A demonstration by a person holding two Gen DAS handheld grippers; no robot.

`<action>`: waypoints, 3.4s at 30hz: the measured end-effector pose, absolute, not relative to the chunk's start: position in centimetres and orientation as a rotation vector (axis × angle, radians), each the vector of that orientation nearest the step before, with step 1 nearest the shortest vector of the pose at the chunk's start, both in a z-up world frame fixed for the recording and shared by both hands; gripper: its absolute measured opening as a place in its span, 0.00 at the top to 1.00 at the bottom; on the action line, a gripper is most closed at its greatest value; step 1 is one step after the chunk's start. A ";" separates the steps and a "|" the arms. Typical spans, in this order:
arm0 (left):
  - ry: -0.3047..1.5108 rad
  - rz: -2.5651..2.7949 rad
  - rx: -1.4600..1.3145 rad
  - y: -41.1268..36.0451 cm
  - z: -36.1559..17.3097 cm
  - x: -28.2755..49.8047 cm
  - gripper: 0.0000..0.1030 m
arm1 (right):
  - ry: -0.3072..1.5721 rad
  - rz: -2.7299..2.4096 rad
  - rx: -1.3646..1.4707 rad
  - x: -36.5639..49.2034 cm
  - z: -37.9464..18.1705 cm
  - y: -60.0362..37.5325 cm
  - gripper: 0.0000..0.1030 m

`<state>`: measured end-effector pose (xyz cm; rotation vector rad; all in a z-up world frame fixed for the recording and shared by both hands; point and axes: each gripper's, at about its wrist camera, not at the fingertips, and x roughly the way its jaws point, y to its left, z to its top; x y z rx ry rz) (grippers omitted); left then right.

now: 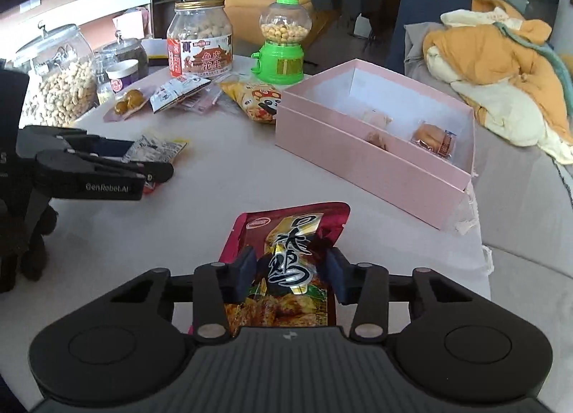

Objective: Organize snacks
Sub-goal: 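Lift the red chicken snack bag off the table with the right tool, then release the white packet into the box with the left tool while the right carries the red bag, then open the right tool to drop the red bag into the pink box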

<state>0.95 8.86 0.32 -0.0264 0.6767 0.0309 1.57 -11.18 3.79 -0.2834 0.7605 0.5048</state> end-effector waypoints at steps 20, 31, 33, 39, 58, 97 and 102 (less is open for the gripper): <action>0.673 0.028 -0.030 8.9 0.4 0.9 0.36 | 0.771 0.442 -0.271 1.6 1.2 -8.6 0.40; 0.670 0.025 -0.038 9.0 0.4 0.9 0.36 | 0.653 0.494 -0.403 -0.5 5.0 -6.7 0.68; 0.668 0.023 -0.043 9.1 0.3 0.8 0.36 | 0.648 0.525 -0.391 -0.7 5.6 -6.3 0.69; 0.665 0.019 -0.052 9.2 0.3 0.7 0.36 | 0.783 0.630 -0.307 0.5 4.4 -5.5 0.79; 0.476 -0.352 -0.205 2.6 11.2 10.6 0.43 | 0.715 0.470 -0.110 3.7 7.8 -16.0 0.85; 0.562 -0.072 -0.453 16.1 4.7 8.4 0.44 | 0.793 0.340 0.004 22.9 8.1 -11.8 0.75; 0.549 0.011 -0.468 19.5 3.2 3.9 0.44 | 0.716 0.231 -0.112 21.1 9.5 -11.2 0.74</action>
